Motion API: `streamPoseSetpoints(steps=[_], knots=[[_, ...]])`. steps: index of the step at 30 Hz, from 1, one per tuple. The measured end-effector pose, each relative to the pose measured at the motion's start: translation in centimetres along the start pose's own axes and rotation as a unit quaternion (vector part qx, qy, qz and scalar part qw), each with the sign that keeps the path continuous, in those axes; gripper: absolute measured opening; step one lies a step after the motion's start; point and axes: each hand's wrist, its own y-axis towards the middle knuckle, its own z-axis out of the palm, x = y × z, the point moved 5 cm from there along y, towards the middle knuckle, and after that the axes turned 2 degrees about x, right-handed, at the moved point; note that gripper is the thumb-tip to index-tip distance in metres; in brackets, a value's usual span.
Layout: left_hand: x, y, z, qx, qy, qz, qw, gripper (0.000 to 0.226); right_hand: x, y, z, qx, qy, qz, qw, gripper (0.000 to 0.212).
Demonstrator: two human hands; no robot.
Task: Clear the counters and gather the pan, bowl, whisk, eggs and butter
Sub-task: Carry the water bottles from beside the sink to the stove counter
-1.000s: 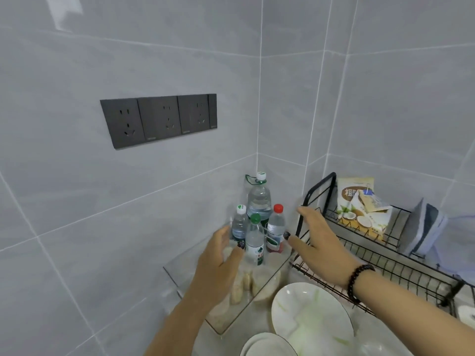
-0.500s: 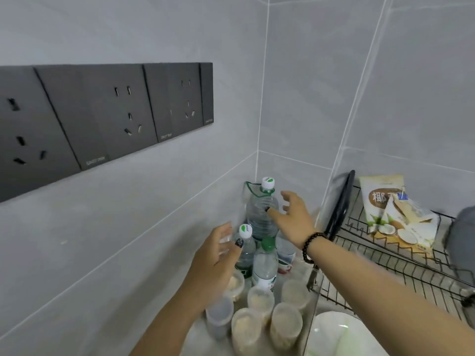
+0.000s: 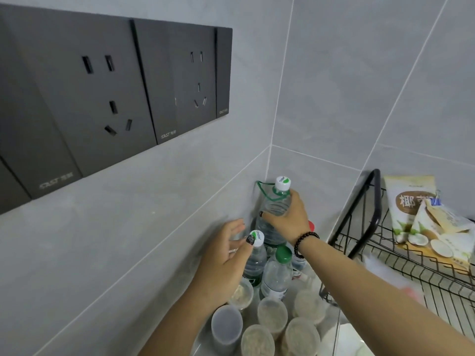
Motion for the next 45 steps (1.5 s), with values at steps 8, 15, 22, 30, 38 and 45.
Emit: streamPoseSetpoints(steps=[8, 15, 22, 30, 38, 45], knots=[[1.2, 1.5, 0.5, 0.002, -0.048, -0.021, 0.999, 0.031, -0.3, 0.7, 0.6, -0.05, 0.022, -0.019, 0.998, 0.066], [1.9, 1.8, 1.6, 0.018, -0.039, -0.027, 0.999, 0.034, 0.0, 0.8, -0.6, -0.052, 0.013, -0.03, 0.998, 0.06], [2.4, 2.1, 1.1, 0.004, -0.043, -0.044, 0.998, 0.037, 0.5, 0.6, -1.8, -0.087, 0.04, -0.033, 0.995, 0.059], [1.1, 2.9, 2.1, 0.001, -0.036, -0.027, 0.999, 0.044, 7.8, -0.1, -5.7, -0.101, 0.068, -0.122, 0.985, 0.052], [-1.4, 4.8, 2.6, -0.05, -0.095, -0.023, 0.994, 0.043, 15.6, -3.3, -9.9, -0.115, 0.086, -0.194, 0.97, 0.053], [-3.5, 4.0, 3.1, -0.093, -0.272, -0.108, 0.952, 0.037, 19.0, -7.7, -11.7, -0.131, 0.108, -0.233, 0.958, 0.056]])
